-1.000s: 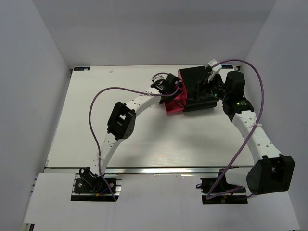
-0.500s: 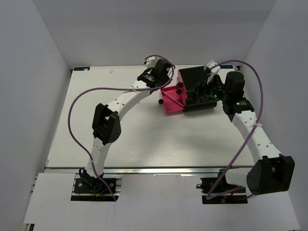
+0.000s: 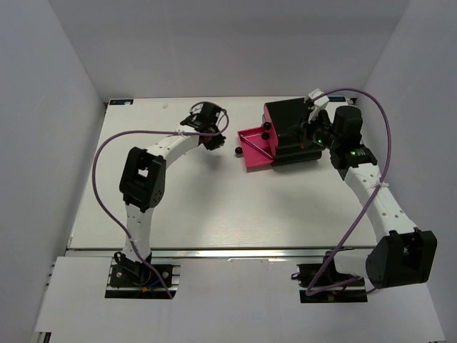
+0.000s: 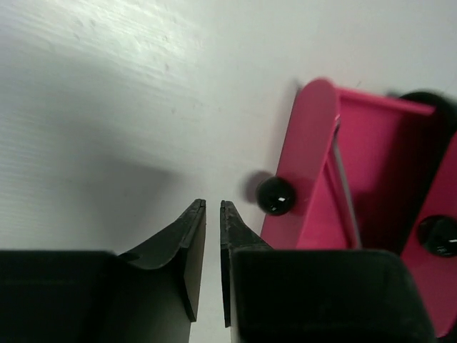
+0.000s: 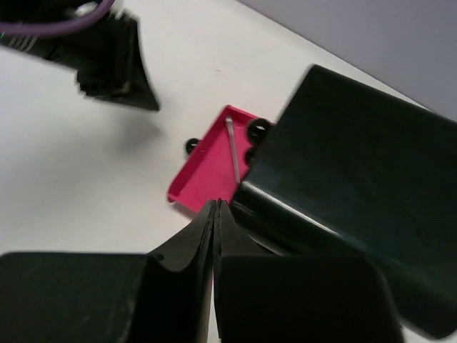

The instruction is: Sort the tools into containers

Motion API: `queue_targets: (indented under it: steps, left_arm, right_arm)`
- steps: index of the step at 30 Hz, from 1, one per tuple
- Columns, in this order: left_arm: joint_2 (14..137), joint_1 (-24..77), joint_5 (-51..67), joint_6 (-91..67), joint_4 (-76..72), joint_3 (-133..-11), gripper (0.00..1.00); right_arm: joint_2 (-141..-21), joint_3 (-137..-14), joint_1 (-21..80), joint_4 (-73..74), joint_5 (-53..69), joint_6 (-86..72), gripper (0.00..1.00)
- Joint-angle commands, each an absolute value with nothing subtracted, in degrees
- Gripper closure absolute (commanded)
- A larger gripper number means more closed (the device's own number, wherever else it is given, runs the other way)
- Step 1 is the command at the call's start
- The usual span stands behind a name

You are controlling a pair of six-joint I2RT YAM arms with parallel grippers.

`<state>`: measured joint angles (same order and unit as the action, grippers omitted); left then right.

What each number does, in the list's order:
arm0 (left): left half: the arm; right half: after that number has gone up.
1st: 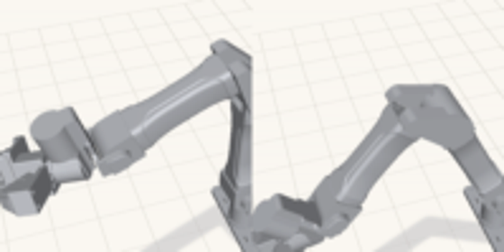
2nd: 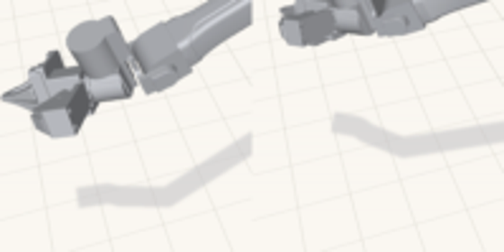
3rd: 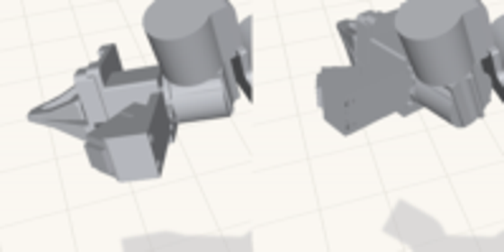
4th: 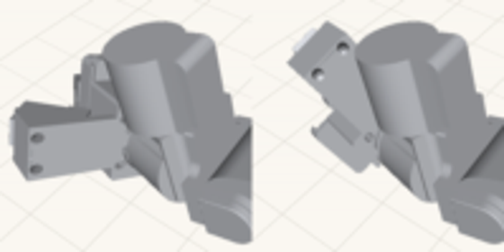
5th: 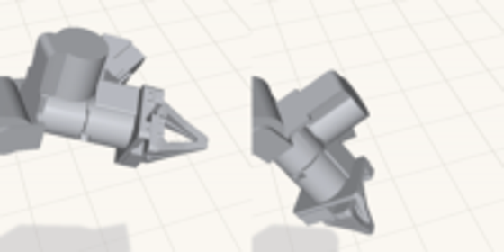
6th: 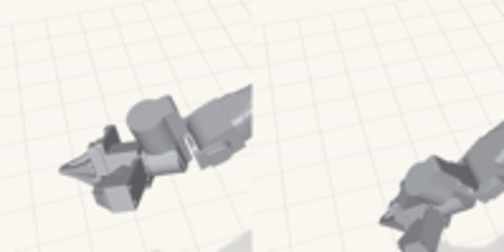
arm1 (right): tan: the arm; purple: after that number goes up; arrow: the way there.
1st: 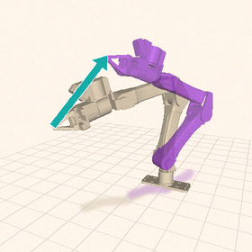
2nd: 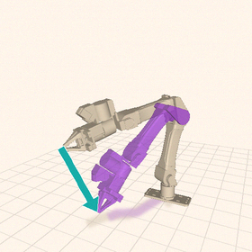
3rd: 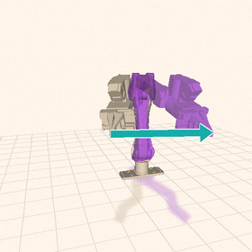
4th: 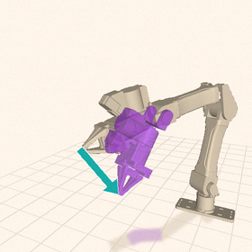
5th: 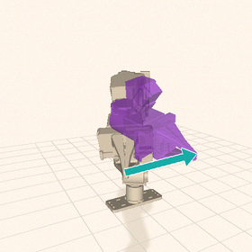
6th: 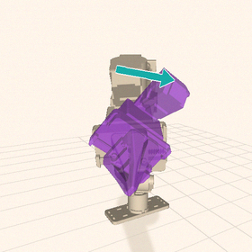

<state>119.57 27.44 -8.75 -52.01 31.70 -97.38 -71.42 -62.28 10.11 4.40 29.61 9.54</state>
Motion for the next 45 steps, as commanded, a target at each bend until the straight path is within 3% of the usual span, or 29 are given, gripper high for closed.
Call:
queue_targets:
  steps: [1,3,5,8,9,11,15,23,25,28,29,33,38,45]
  left_arm:
    - [121.4,29.1,-1.2,-49.5,31.2,-98.5,0.75]
    - [122.7,29.4,-0.1,-49.0,30.1,-99.4,0.74]
    - [125.0,29.4,1.9,-48.6,30.1,-101.5,0.74]
    - [128.4,29.4,3.1,-48.0,32.3,-105.5,0.74]
    - [128.9,29.4,3.4,-47.7,32.2,-106.0,0.74]
    - [130.0,29.4,4.7,-47.6,30.9,-106.5,0.74]
    - [131.7,29.4,7.5,-48.0,29.1,-107.5,0.74]
    - [134.1,29.4,12.0,-49.4,25.2,-109.0,0.72]
    - [135.0,29.4,13.3,-49.7,23.8,-109.9,0.72]
    - [136.7,29.7,16.0,-50.0,21.5,-111.8,0.71]
    - [137.4,29.9,16.7,-50.2,20.8,-112.5,0.71]
    - [141.9,30.8,21.2,-51.4,18.6,-118.3,0.71]
    - [148.5,32.4,25.0,-54.0,15.8,-127.0,0.69]
    - [149.5,33.0,28.1,-56.0,10.3,-126.2,0.67]
  right_arm:
    - [-71.5,-65.6,9.5,0.6,17.1,6.0,1.00]
    - [-71.9,-65.7,9.3,-2.0,12.8,4.8,1.00]
    - [-73.6,-66.7,8.7,-2.3,7.3,4.0,0.93]
    - [-77.6,-69.8,4.9,-1.1,7.6,1.5,0.72]
    - [-78.7,-70.6,3.4,-0.7,8.8,0.5,0.49]
    - [-82.9,-72.6,-0.2,0.3,15.3,-2.4,0.31]
    - [-90.5,-80.7,-3.7,5.7,18.1,-2.6,0.20]
    - [-107.6,-95.3,-6.1,14.9,25.2,1.9,0.22]
    - [-111.9,-99.6,-6.4,19.9,29.1,1.9,0.30]
    - [-112.4,-98.4,-6.5,20.0,32.4,1.9,0.48]
    - [-112.3,-97.5,-6.5,20.0,33.5,1.9,0.59]
    - [-112.3,-95.8,-6.4,21.1,37.8,1.1,0.71]
    - [-111.8,-94.1,-6.4,22.0,39.3,0.5,0.76]
    - [-111.2,-92.9,-6.4,22.3,40.0,0.4,0.76]
